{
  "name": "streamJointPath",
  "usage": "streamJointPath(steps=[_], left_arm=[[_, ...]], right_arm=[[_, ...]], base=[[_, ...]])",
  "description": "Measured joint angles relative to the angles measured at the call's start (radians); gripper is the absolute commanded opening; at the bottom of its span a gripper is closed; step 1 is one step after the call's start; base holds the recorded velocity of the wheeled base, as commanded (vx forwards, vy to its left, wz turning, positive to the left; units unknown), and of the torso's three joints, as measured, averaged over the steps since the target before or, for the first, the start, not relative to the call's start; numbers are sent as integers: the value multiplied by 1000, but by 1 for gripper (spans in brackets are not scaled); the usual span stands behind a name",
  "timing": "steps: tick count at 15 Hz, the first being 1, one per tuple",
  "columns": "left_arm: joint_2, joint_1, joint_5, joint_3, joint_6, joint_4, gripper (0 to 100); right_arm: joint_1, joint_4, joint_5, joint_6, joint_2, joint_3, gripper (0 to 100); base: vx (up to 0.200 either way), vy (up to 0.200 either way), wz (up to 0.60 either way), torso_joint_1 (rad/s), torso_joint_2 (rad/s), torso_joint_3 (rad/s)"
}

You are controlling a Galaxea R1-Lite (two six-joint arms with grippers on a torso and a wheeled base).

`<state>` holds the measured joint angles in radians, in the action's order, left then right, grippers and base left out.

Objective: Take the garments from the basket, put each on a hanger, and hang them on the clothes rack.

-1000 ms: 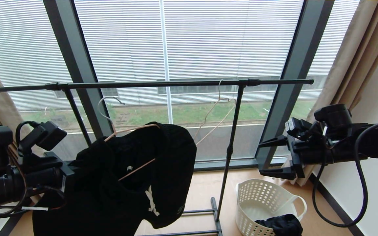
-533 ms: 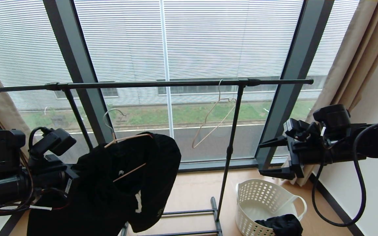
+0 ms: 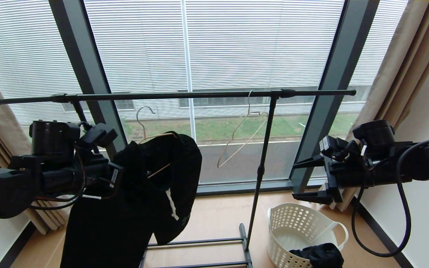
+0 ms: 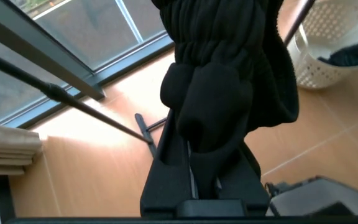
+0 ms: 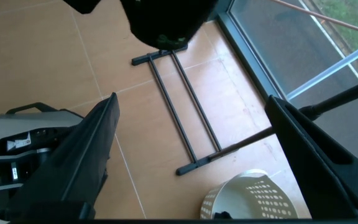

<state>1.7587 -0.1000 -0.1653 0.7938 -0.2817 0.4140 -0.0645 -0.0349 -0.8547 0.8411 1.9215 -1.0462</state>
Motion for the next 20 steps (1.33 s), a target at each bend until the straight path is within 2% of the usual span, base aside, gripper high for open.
streamJointPath(steps=[5,9,12,16,20], left_arm=[[98,-25,9,140,93,0,0],[159,-31,9,237,128,-1,0],[217,-51,16,340,196,1,0],[313,-73,81,459,206,0,0],[391,-80,86,541,207,-2,0]], right_arm=[[1,0,1,0,3,0,100],[0,0,1,0,4,0,100],[1,0,6,1,4,0,100],[0,0,14,1,6,0,100],[1,0,14,1,9,-1,100]], base=[[0,0,0,0,0,0],[0,0,0,0,0,0],[0,0,0,0,0,0],[0,0,0,0,0,0],[0,0,0,0,0,0]])
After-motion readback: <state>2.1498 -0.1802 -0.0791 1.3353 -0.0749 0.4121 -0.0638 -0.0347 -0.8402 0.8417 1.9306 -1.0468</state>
